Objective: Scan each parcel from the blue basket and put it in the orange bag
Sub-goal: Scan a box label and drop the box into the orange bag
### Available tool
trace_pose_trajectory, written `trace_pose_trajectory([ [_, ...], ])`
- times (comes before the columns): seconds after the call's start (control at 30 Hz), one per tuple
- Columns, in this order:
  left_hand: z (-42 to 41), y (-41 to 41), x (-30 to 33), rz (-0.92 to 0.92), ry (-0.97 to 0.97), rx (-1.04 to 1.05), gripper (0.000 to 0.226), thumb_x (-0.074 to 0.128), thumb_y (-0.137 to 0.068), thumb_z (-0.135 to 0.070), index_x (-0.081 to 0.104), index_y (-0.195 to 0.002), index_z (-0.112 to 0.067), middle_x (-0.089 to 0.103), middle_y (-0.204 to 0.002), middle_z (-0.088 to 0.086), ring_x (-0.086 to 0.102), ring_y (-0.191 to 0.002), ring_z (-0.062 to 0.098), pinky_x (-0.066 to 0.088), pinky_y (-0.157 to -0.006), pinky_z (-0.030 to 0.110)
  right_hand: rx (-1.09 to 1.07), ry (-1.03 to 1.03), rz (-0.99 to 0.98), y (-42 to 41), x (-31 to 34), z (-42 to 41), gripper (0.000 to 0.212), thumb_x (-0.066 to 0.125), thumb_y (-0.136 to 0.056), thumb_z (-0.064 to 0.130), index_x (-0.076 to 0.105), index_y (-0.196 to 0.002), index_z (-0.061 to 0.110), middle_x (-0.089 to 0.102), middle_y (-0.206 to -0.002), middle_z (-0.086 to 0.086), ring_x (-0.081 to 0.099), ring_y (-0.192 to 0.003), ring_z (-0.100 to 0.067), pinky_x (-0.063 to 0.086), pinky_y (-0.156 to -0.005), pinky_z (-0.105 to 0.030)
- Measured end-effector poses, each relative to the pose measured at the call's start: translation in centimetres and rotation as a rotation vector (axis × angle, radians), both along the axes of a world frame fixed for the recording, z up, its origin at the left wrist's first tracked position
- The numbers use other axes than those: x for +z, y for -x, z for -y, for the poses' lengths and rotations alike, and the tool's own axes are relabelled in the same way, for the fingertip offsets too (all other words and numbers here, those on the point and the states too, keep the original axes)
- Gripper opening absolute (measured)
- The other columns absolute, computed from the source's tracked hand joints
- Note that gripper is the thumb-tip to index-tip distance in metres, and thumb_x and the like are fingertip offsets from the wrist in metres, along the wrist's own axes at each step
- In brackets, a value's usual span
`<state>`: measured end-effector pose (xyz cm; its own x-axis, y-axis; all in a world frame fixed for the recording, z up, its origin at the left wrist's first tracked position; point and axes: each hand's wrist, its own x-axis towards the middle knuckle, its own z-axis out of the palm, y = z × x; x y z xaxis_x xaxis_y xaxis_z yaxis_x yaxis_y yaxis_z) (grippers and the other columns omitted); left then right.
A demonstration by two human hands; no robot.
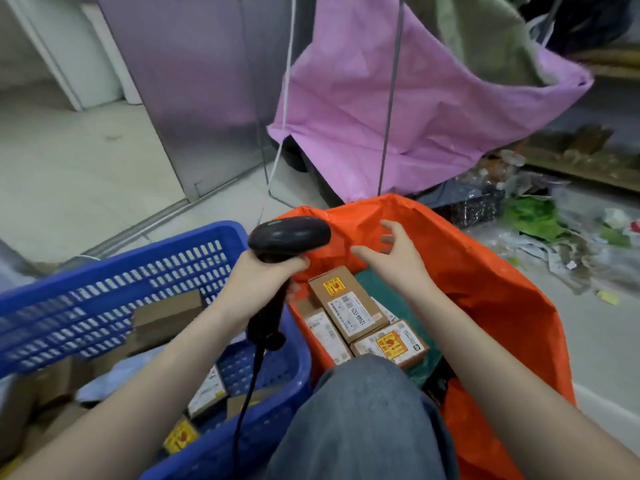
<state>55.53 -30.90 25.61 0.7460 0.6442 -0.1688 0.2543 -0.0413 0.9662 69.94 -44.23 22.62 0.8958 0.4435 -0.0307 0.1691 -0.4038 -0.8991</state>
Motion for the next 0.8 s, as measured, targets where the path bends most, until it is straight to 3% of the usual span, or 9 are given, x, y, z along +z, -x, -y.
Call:
trace_pose_trajectory([
  [0.13,-2.6,4.5,2.9,0.033,-0.027,0.053,0.005,0.072,-0.081,-0.012,0.067,-0.079,-0.011,0.058,-0.05,0.002,0.056,-0.052,0.015,0.047,-0.053,0.026,0.086,-0.066,0.041,3.3,3.2,-3.1,0.07,0.076,-0.078,0.03,0.041,-0.138,0.021,0.05,-0.12,0.002,0.05,-0.117,-0.017,0.043,-0.102,-0.043],
  [0.2,-4.1,7.1,4.0,0.049,-0.035,0.1,0.007,0.072,-0.081,-0.014,0.066,-0.076,-0.012,0.058,-0.052,0.003,0.055,-0.052,0.018,0.047,-0.056,0.029,0.158,-0.083,0.066,5.3,4.4,-5.0,0.069,0.075,-0.079,0.027,0.041,-0.138,0.02,0.051,-0.125,-0.002,0.05,-0.12,-0.019,0.043,-0.103,-0.043],
  [0.3,-6.3,10.6,4.9,0.045,-0.108,0.165,0.007,0.071,-0.081,-0.015,0.067,-0.08,-0.009,0.061,-0.054,0.004,0.056,-0.051,0.015,0.051,-0.06,0.03,0.256,-0.097,0.097,8.2,5.5,-7.8,0.067,0.073,-0.08,0.025,0.04,-0.139,0.021,0.049,-0.13,-0.004,0.049,-0.119,-0.017,0.042,-0.101,-0.035],
  [0.4,-8.4,14.0,5.1,0.05,-0.147,0.216,0.006,0.071,-0.082,-0.015,0.066,-0.08,-0.013,0.061,-0.056,0.005,0.056,-0.049,0.012,0.05,-0.052,0.021,0.341,-0.079,0.142,10.5,5.6,-10.6,0.068,0.073,-0.081,0.024,0.039,-0.139,0.021,0.047,-0.131,-0.002,0.047,-0.118,-0.014,0.037,-0.095,-0.026],
  [0.57,-12.6,19.0,2.8,-0.022,-0.183,0.313,0.009,0.072,-0.081,-0.021,0.067,-0.076,-0.015,0.064,-0.054,0.001,0.059,-0.049,0.011,0.049,-0.058,0.028,0.471,-0.004,0.187,13.5,4.4,-14.5,0.068,0.072,-0.083,0.025,0.036,-0.141,0.021,0.044,-0.126,0.006,0.044,-0.117,-0.008,0.038,-0.09,-0.023],
  [0.73,-16.4,22.2,-0.9,-0.048,-0.114,0.426,0.009,0.071,-0.082,-0.019,0.069,-0.084,-0.01,0.064,-0.06,0.006,0.059,-0.055,0.016,0.05,-0.062,0.03,0.565,0.117,0.187,15.2,1.2,-19.1,0.07,0.071,-0.085,0.023,0.033,-0.143,0.019,0.043,-0.136,-0.004,0.046,-0.111,-0.01,0.035,-0.089,-0.021],
  [0.8,-18.1,22.8,-2.8,-0.056,-0.066,0.459,0.01,0.07,-0.082,-0.016,0.07,-0.086,-0.007,0.063,-0.059,0.006,0.059,-0.055,0.016,0.05,-0.062,0.031,0.604,0.159,0.191,15.7,-0.5,-21.1,0.07,0.07,-0.084,0.023,0.032,-0.143,0.02,0.041,-0.137,-0.004,0.044,-0.123,-0.014,0.034,-0.092,-0.022],
])
